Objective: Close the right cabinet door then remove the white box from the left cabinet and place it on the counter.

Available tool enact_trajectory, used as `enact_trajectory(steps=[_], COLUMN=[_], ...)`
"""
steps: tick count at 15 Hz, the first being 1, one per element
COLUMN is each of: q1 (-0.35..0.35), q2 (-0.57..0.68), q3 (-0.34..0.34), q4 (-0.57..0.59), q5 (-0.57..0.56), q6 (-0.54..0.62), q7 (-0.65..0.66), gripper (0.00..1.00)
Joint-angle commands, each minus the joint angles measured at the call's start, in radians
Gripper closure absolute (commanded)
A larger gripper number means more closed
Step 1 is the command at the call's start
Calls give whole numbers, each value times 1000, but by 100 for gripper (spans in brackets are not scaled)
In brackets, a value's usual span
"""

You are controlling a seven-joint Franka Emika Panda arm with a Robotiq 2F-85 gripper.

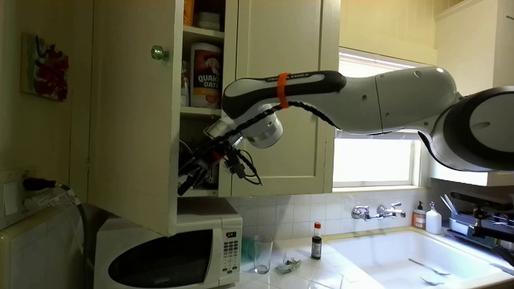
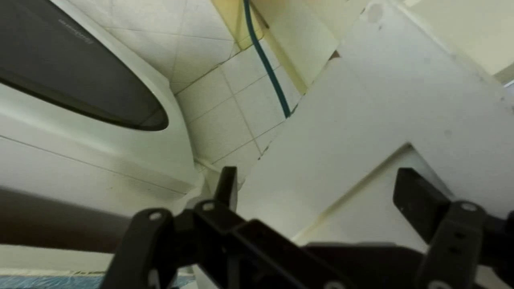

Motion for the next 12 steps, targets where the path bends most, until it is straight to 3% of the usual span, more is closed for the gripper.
enact_trajectory(steps=[1, 5, 12], q1=[2, 70, 252], q2=[134, 281, 497], q3=[6, -6, -10], q4=[176, 392, 711], q5=[0, -123, -303], q6=[-213, -385, -529], q7=[-86, -137, -204], gripper=[0, 0, 0])
